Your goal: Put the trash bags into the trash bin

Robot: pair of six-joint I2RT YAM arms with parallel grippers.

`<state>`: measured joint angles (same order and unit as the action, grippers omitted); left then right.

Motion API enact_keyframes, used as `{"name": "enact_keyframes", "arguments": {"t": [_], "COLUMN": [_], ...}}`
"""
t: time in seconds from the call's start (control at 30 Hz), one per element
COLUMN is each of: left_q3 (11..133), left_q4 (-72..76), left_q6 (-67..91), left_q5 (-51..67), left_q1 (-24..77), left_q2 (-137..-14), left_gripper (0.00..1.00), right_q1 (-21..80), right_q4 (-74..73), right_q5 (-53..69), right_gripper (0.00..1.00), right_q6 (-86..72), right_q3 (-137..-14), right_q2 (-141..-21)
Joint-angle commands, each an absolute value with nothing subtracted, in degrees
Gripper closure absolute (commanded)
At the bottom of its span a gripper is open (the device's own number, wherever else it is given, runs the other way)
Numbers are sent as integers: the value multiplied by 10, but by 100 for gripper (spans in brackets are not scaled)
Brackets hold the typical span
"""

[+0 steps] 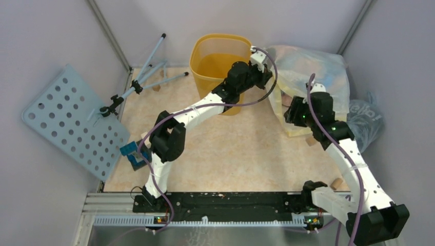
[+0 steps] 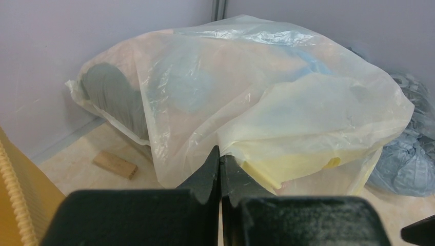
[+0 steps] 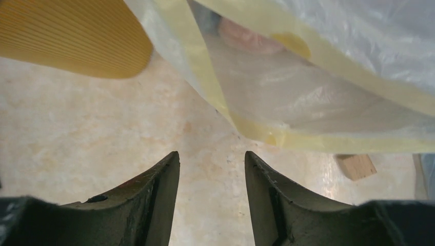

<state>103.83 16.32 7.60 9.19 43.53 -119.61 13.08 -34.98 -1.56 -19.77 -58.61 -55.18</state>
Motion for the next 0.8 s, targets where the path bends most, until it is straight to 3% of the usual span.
{"name": "enact_keyframes", "arguments": {"t": [0.0,0.3,0.57,0.7,0.77], "left_q3": [1051,1034,1037,1045,1056], "left_q4": [178,177,176,175,172], "left_q6": [86,81,69,63,62], "left_q5": [102,97,92,87,87], "left_q1": [432,433,432,432,432], "left_q2": [-1193,-1186,-1194,-1204,-1212], "left_gripper": [100,100,100,100,100], "right_q1": [133,127,96,86,79], "right_q4": [-252,-79,34,54,58], "right_q5": [-62,-172,-173,-176,-174], "right_gripper": [48,41,25,24,33], "right_q6": [-223,-253,-291,-295,-295], "right_q3": [-533,-462,-482,-500,-515], "right_q2": [-542,-629,-738,-776,-796]}}
